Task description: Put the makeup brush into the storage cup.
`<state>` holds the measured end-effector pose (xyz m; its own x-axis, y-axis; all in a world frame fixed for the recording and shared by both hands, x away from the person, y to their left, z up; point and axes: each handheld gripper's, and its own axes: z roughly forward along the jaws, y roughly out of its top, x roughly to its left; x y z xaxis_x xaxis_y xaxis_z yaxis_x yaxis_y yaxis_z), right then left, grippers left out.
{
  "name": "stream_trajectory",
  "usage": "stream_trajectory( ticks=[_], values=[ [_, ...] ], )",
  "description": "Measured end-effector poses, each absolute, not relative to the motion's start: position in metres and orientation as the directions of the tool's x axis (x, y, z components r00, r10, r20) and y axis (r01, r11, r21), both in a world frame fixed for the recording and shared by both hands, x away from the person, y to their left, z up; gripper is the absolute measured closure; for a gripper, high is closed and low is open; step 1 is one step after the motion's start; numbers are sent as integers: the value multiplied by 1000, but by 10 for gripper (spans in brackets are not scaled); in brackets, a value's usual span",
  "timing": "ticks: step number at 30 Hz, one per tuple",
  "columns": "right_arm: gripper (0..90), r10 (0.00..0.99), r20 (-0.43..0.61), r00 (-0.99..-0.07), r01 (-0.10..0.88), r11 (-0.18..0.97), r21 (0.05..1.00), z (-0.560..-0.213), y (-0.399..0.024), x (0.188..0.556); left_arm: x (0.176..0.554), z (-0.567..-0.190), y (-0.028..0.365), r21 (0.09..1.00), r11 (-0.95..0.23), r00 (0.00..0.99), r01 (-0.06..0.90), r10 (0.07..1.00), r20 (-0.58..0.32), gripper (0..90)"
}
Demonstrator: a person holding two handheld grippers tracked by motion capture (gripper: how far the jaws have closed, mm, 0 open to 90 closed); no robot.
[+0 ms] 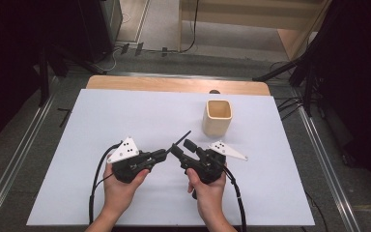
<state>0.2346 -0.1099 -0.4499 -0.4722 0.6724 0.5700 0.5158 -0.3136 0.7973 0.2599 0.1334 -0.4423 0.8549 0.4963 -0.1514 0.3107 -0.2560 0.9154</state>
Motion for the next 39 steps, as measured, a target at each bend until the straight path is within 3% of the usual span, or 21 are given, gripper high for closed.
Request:
stream_trajectory(
  ticks=[15,17,19,20,21,24,26,35,39],
  values=[
    [634,557,722,-412,591,-439,676,-459,-115,239,254,-447,123,919,-279,868,277,482,-116,845],
    [700,540,738,-404,597,-456,661,-460,-116,239,253,-447,121,914,-290,871,282,476,-118,845],
    [853,522,750,-405,623,-443,645,-461,-118,240,254,-449,118,908,-303,875,290,468,-123,840],
    [853,522,750,-405,623,-443,645,-461,-118,240,254,-450,118,905,-305,876,296,464,-130,840],
    [854,530,743,-409,623,-433,652,-461,-118,240,255,-451,117,903,-303,875,304,464,-139,833],
    [855,571,687,-449,581,-398,710,-457,-116,236,254,-452,116,901,-308,868,305,478,-130,662],
    [855,621,612,-489,530,-346,774,-449,-112,232,254,-451,116,900,-308,866,307,483,-130,626],
    [855,761,347,-549,389,-134,911,-433,-97,220,250,-449,108,887,-351,856,298,510,-86,646],
    [855,778,296,-555,367,-90,926,-431,-95,219,249,-449,107,883,-361,860,301,503,-87,678]
  ],
)
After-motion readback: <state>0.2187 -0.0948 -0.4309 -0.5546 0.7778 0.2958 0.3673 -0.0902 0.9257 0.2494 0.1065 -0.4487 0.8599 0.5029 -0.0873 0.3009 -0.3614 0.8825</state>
